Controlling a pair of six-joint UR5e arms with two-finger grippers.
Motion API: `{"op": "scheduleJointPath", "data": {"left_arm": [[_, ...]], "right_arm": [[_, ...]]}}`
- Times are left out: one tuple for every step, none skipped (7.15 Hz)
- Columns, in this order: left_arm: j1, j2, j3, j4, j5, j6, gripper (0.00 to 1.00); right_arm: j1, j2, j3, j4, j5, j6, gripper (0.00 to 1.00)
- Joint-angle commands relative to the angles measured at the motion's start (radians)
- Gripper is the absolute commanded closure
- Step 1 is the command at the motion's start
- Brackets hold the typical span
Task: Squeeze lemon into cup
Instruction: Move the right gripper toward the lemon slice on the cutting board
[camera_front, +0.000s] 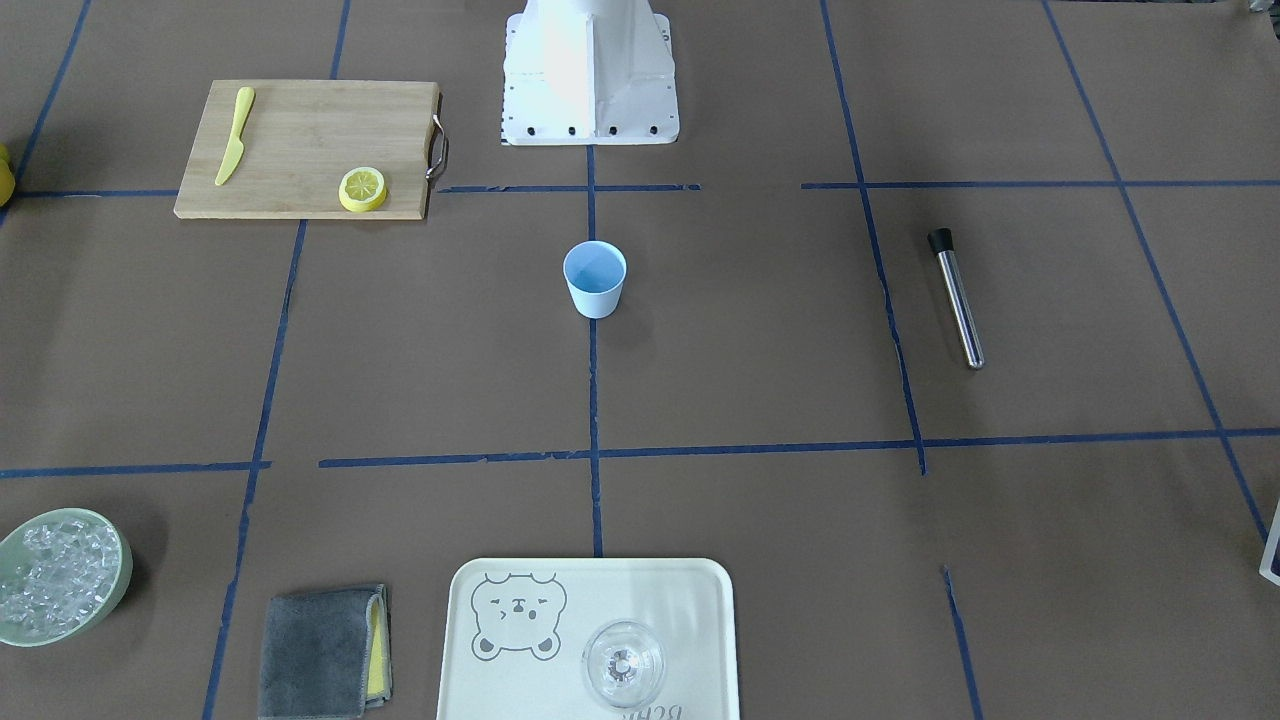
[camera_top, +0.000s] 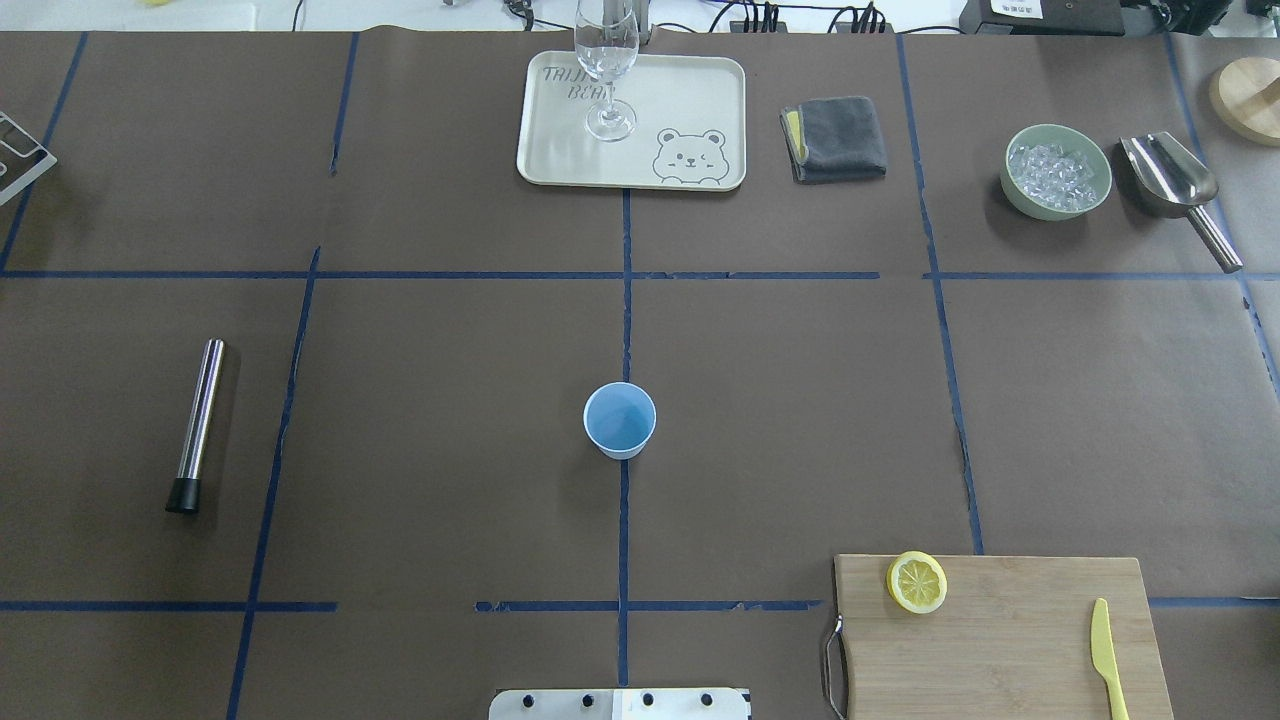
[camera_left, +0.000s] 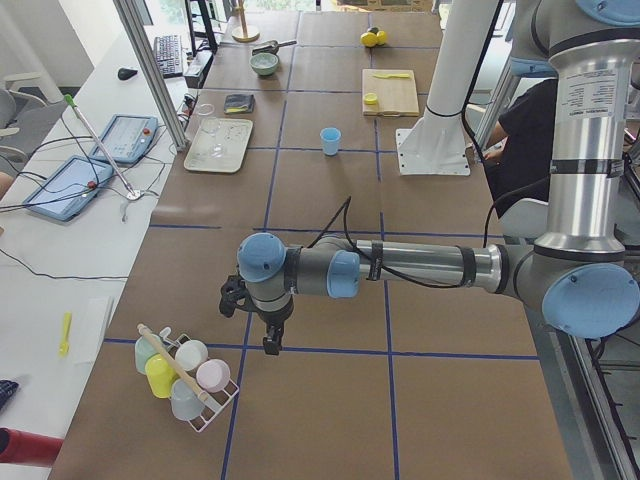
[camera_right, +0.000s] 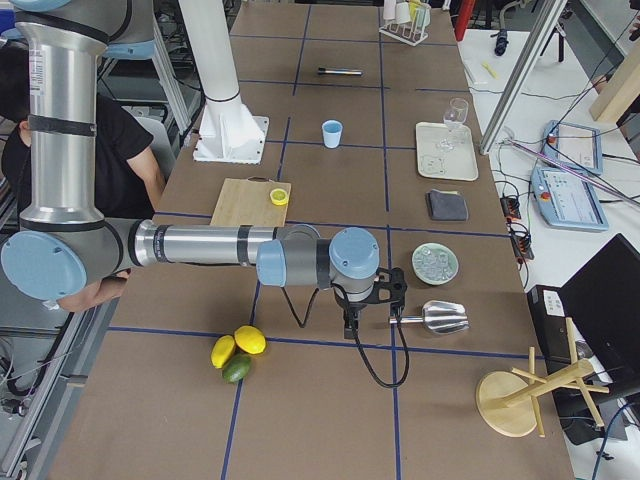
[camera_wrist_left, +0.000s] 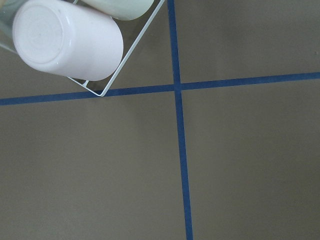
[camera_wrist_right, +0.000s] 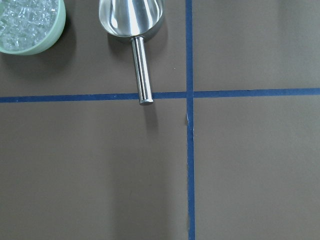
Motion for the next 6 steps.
{"op": "scheduleJointPath", "data": {"left_arm": [[0.000,-0.001,-0.011,0.000,0.002,-0.001,0.00],[0.000,-0.001,-0.016,0.000,0.002,0.001,0.00],[0.000,-0.001,-0.022,0.000,0.002,0.001,0.00],[0.000,-0.001,-0.025,0.000,0.002,0.001,0.00],[0.000,0.000,-0.031,0.000,0.002,-0.001,0.00],[-0.002,0.002,-0.048,0.000,0.002,-0.001,0.00]], "right_arm": [[-0.071,0.110,0.004,0.047,0.007,0.063,0.00],[-0.106,0.141,-0.011,0.052,0.003,0.069,0.00],[-0.190,0.147,0.002,0.058,0.001,0.109,0.00],[-0.289,0.160,0.067,0.111,-0.043,0.273,0.00],[-0.421,0.161,0.179,0.165,-0.182,0.562,0.00],[-0.567,0.157,0.288,0.172,-0.280,0.804,0.00]]}}
